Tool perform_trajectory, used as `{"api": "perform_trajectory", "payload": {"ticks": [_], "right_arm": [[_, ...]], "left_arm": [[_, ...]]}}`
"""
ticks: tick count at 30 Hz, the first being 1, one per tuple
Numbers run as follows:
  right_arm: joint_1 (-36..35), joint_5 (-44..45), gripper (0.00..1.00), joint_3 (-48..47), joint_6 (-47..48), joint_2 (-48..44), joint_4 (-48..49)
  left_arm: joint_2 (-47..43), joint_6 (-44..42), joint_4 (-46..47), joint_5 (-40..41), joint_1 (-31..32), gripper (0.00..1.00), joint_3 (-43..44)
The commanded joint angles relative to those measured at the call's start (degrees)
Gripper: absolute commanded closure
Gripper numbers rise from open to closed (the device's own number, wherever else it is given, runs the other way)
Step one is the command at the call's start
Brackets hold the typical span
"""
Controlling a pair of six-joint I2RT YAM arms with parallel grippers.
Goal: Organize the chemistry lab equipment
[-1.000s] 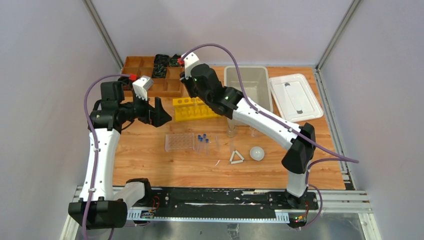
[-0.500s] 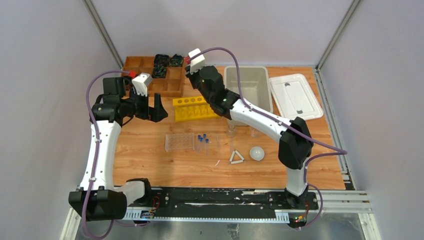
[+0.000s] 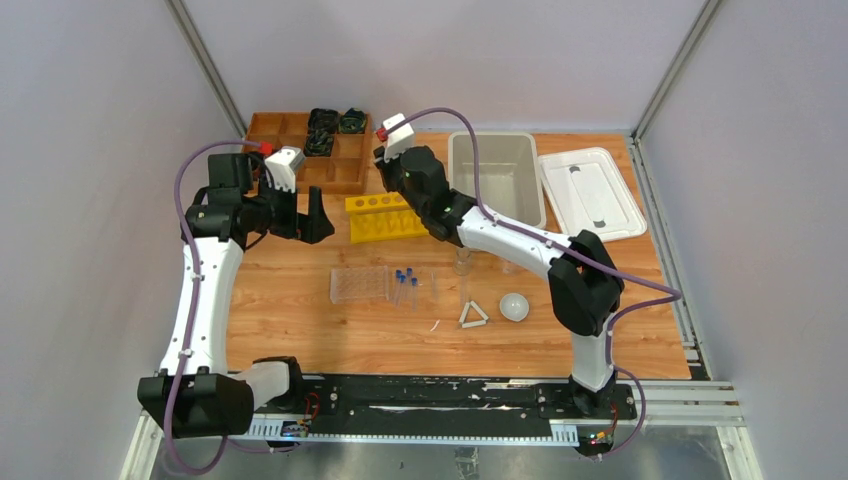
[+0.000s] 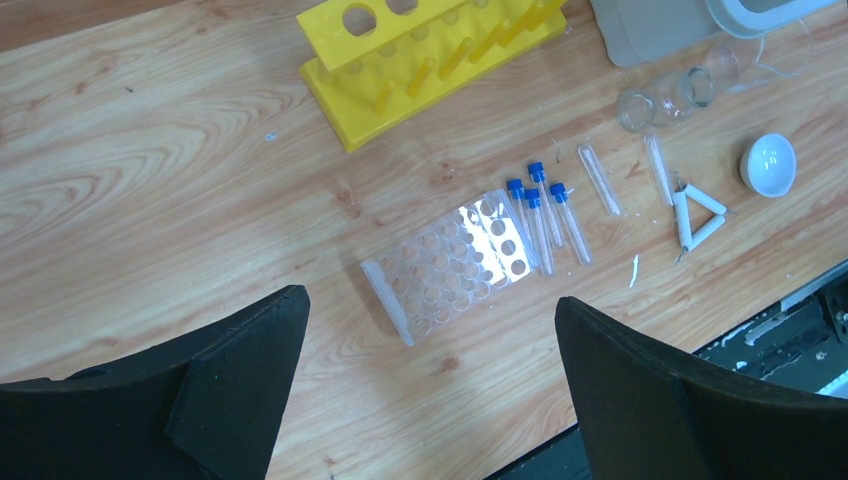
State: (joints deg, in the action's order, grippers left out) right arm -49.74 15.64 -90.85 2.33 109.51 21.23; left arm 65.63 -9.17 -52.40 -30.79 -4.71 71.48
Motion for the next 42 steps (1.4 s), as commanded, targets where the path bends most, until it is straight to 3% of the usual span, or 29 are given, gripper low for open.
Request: {"api": "perform_trajectory", "payload": {"ticks": [1,42], "right_arm": [[0.7,-1.3,1.00,1.2,-3.8,0.3,3.3],[0.8,0.0,1.00,3.9,-0.8,4.3,4.0]], "left_arm": [[0.2,-0.6,0.2,0.0,-0.2,0.00,1.4],[0.2,-1.8,0.2,-0.3,-0.5,0.00,0.7]]}}
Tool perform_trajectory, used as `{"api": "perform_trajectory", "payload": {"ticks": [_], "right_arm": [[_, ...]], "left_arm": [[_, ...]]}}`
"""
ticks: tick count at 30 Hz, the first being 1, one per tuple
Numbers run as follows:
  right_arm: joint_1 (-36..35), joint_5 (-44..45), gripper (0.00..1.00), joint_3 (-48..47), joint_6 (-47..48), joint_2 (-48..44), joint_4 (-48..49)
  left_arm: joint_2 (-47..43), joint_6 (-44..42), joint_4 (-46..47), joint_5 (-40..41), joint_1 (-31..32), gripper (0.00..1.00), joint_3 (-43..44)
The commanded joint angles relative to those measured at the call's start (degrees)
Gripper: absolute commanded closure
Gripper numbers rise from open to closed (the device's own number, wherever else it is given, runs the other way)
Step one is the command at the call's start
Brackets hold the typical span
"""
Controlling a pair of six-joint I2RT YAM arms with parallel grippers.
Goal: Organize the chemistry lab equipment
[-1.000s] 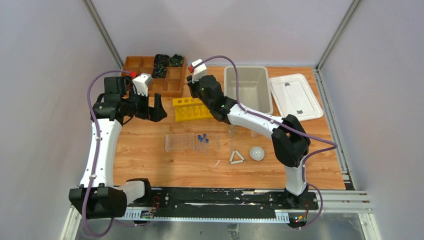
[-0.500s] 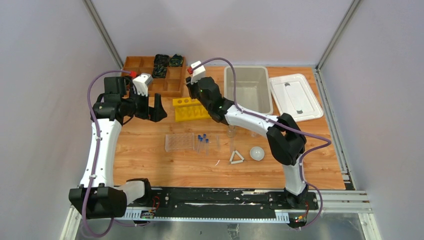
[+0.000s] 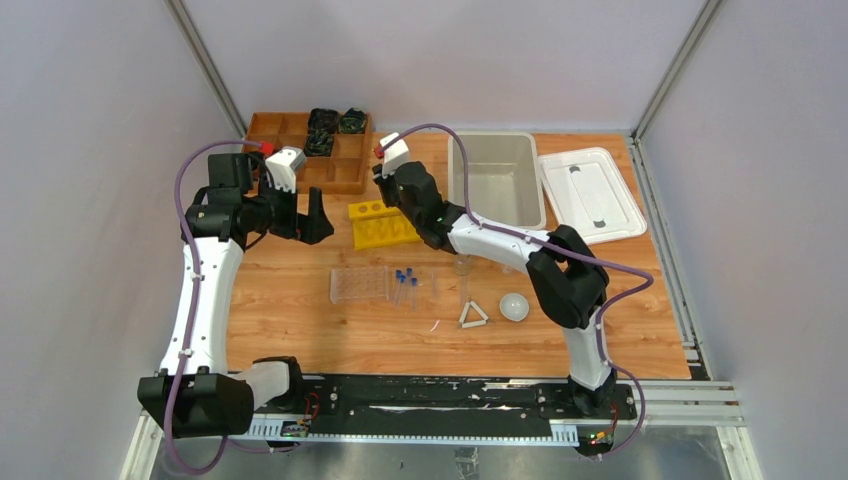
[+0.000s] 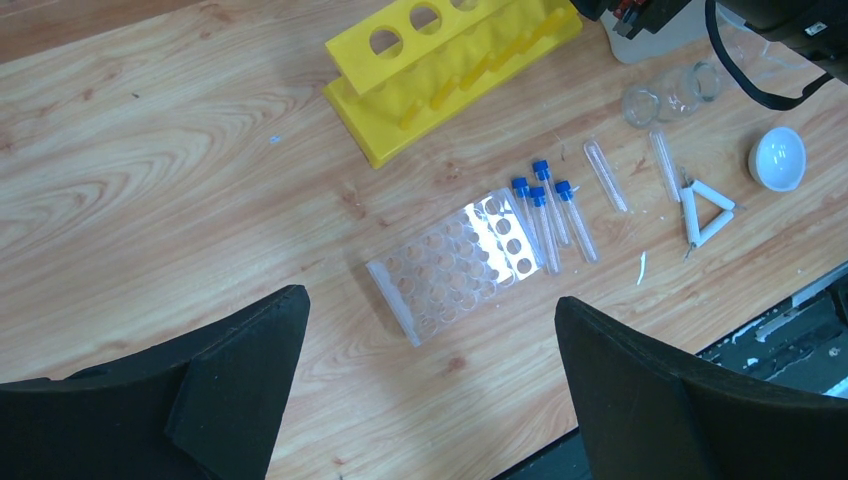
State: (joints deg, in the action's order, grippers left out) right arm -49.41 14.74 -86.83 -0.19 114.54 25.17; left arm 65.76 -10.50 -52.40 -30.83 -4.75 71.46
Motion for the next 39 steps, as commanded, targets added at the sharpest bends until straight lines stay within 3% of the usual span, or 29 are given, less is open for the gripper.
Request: {"api": "perform_trajectory", "payload": {"ticks": [1,23,24,32,36,39], "right_arm": [[0.5,0.9,1.00,-0.1,1.4,-0.3,-0.1],[0.3,5.6,1.00,1.1,-4.8,5.8,2.8],[0.3,5.5,0.98,1.2,-5.3,5.6,2.8],[0.2,6.0,0.46,-0.3,-9.4,-1.8,-1.7],[-1.1,6.6,0.33,-0.5,-10.3,-7.6,-7.4],[-3.2,10.2,0.30,0.9,-10.7,-12.6,-14.5]], "left_arm": [[0.1,-0.3,0.2,-0.3,-0.4,0.00,0.8],[1.4,-0.6,0.2,0.3,-0.9,0.00,2.0],[1.4,-0.6,0.2,0.3,-0.9,0.00,2.1],[0.4,-0.4,0.2,0.4,-1.1,0.00,2.5],[-0.5,-0.1,0.2,0.3,-1.1,0.00,2.6],[-1.1,0.2,0.0,0.2,-1.2,0.00,2.8]]}}
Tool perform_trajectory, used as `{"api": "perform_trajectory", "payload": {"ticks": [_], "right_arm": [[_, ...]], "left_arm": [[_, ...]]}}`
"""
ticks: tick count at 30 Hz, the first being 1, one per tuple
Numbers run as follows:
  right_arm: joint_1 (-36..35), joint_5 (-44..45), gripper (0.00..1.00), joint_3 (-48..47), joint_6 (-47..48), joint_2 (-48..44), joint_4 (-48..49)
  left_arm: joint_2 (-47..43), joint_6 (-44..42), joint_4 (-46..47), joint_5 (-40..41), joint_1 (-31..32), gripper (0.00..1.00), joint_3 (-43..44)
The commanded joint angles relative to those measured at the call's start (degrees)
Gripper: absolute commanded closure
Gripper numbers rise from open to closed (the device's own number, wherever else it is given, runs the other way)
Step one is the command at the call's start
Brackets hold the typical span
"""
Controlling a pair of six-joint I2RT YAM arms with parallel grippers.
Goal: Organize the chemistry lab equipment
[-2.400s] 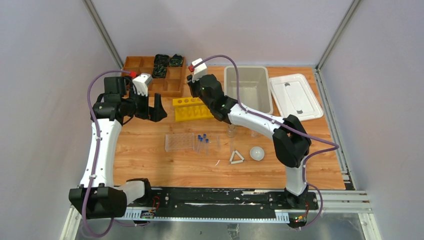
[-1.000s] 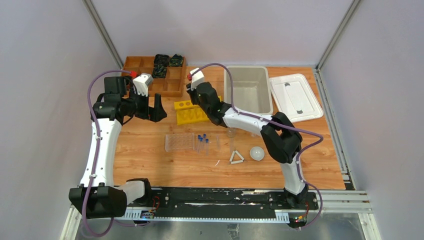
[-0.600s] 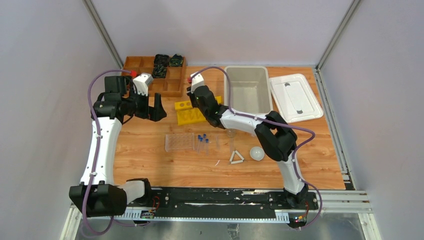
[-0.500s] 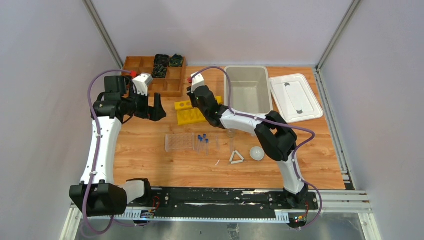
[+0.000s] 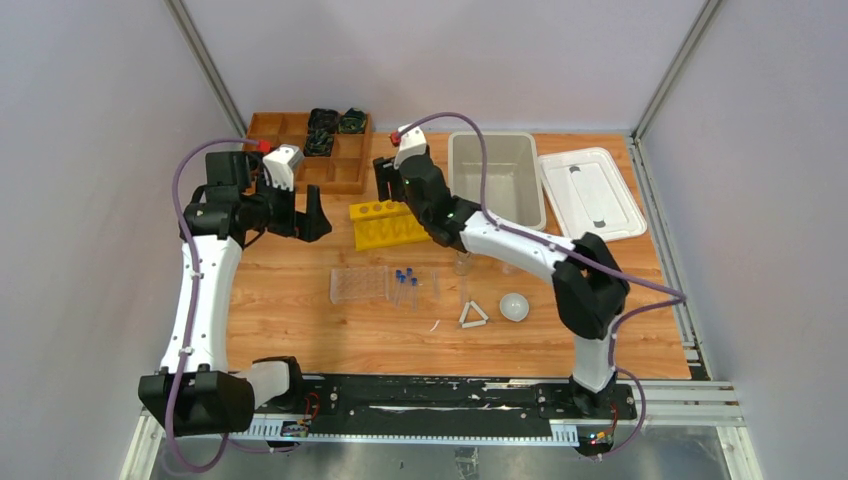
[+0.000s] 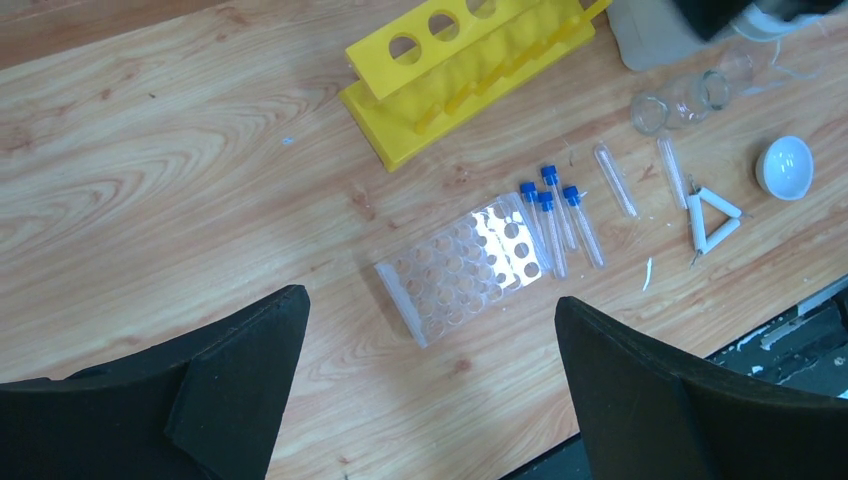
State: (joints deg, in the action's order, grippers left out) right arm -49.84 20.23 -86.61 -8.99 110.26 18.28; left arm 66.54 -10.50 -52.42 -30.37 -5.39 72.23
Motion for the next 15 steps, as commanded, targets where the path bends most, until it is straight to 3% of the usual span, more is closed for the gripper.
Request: {"api": "perform_trajectory", "payload": {"ticks": [1,6,8,12,15], "right_arm": [[-3.7,6.2,0.30,1.2,-3.2,-9.9,-11.4],[-6.7,9.1,0.46,6.4,-14.2,-17.9,-31.3],[-7.3,8.1,0.58,10.5,-18.2,-20.9,-36.1],[-7.6,5.1,0.73,20.8,-23.8,-24.7,-38.9],[-7.6,3.8,0.79,26.0,-26.6,-24.8,-38.9]], "left_arm": [[-2.2,0.3,-0.1,-0.4,-0.6,0.00,2.0],[-3.2,0.6,-0.5,-0.3,-0.6,0.00,2.0],[-3.4,0.8,-0.6,-0.1,-0.5,0.00,2.1],[-3.9,0.8,-1.2,0.2,-0.6,0.00,2.6],[-4.4,0.9,-1.2,0.6,-0.6,0.00,2.8]]}}
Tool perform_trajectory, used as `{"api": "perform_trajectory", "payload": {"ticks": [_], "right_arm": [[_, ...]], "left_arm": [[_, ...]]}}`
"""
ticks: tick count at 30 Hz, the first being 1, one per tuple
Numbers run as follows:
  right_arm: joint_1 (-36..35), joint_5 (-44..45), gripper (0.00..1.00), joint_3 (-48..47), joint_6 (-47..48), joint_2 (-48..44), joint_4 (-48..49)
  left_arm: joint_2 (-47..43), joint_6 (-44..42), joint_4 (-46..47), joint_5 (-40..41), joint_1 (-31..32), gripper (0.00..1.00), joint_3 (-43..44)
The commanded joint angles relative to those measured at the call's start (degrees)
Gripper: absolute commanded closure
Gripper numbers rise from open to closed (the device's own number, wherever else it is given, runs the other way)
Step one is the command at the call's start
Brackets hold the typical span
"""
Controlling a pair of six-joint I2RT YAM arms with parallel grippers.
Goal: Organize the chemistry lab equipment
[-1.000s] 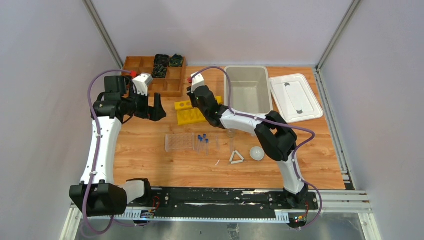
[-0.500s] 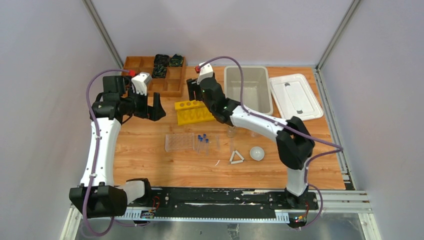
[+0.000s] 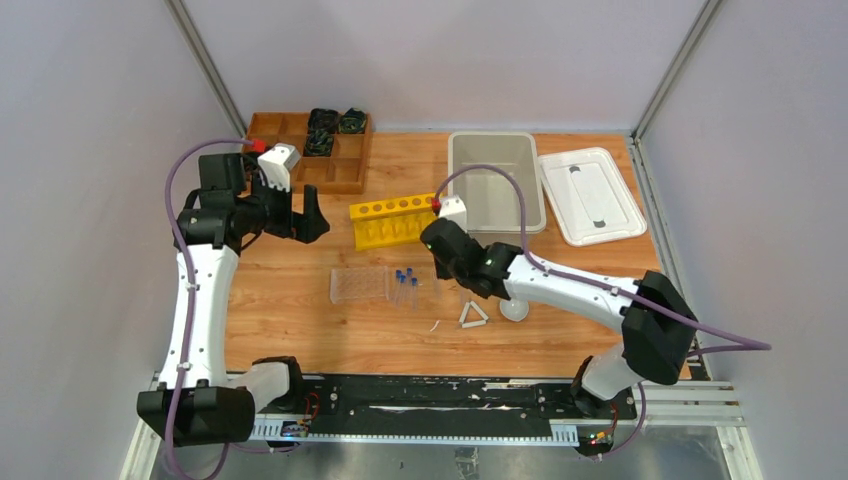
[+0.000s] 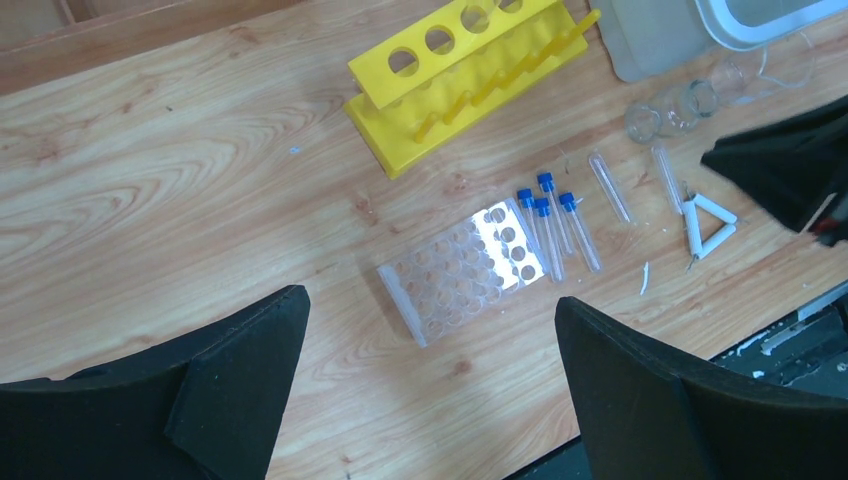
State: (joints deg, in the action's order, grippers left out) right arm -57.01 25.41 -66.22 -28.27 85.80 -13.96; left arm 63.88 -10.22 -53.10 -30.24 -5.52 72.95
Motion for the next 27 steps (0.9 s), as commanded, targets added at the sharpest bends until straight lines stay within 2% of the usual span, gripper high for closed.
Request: {"api": "perform_trajectory", "payload": {"ticks": [1,9,16,21,27], "right_arm": [[-0.4,-2.1,0.80,6.4,-7.8,0.0,-6.7],[-0.5,-4.0,0.79,3.1,-8.6,7.7,-10.3],[-0.5,1.0,0.59,6.9,-11.8,7.6,-10.3],[-0.5,2.7,0.63,9.2,-11.8,7.9,-6.9],[-0.5,7.9,0.61,13.6,-13.2,7.4,-2.5]], "left_arm": [[-2.0,0.8,-0.5,0.5,-0.4,0.00,2.0],[-2.7,1.3,-0.8,-0.1,-0.4,0.00,1.8],[-2.6,0.9,-0.9,-0.2,-0.5,0.00,1.5],[-2.7,0.7,-1.1,-0.1,-0.4,0.00,1.9],[-2.9,0.6,-1.1,0.0,-0.5,0.00,2.3]]}}
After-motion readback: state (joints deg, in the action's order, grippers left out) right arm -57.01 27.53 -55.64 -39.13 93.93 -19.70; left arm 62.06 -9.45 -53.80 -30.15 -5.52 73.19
